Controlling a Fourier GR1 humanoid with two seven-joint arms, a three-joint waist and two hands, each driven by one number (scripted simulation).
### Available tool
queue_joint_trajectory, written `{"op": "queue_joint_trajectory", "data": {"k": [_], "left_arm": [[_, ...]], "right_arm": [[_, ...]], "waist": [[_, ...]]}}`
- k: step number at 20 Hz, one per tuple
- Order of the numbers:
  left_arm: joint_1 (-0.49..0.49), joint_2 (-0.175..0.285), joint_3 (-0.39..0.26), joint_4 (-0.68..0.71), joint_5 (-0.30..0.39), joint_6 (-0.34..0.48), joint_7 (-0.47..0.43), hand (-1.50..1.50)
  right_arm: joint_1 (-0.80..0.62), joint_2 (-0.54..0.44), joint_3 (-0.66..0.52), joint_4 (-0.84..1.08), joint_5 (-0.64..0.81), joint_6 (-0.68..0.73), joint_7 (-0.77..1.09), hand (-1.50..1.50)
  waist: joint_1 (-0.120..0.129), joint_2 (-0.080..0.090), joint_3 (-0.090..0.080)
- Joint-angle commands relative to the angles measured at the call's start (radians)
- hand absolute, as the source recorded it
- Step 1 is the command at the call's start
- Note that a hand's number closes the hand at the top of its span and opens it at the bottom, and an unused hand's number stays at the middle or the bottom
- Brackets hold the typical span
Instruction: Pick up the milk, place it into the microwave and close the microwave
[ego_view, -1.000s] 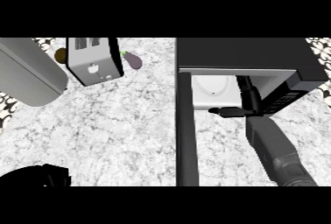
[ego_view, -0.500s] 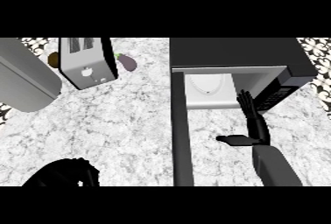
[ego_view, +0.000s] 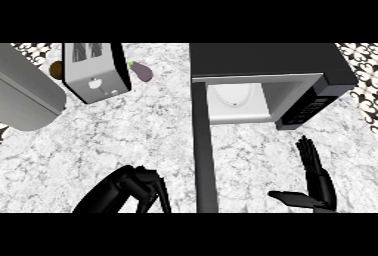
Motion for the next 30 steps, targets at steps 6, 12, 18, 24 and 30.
{"op": "queue_joint_trajectory", "data": {"k": [6,12,18,24,30], "left_arm": [[-0.156,0.0,-0.2,0.367,-0.166,0.104,-0.135,1.5],[-0.277,0.0,-0.367,0.662,-0.194,0.368,-0.249,1.5],[-0.408,0.0,-0.454,0.845,-0.056,0.603,-0.417,1.5],[-0.516,0.0,-0.555,0.972,0.11,0.726,-0.477,1.5],[-0.603,0.0,-0.667,0.962,0.257,0.809,-0.434,1.5]], "right_arm": [[0.315,-0.049,0.031,-0.389,-0.096,0.159,0.032,-1.5],[0.458,-0.068,0.094,-0.609,-0.105,0.186,0.051,-1.5],[0.525,-0.106,0.114,-0.814,-0.239,0.288,0.138,-1.5],[0.584,-0.157,0.121,-0.974,-0.345,0.333,0.217,-1.5],[0.602,-0.17,0.158,-1.121,-0.392,0.312,0.311,-1.5]], "waist": [[0.0,0.008,0.0],[-0.009,0.013,0.0],[-0.029,0.018,-0.002],[-0.052,0.023,-0.002],[-0.094,0.029,-0.003]]}}
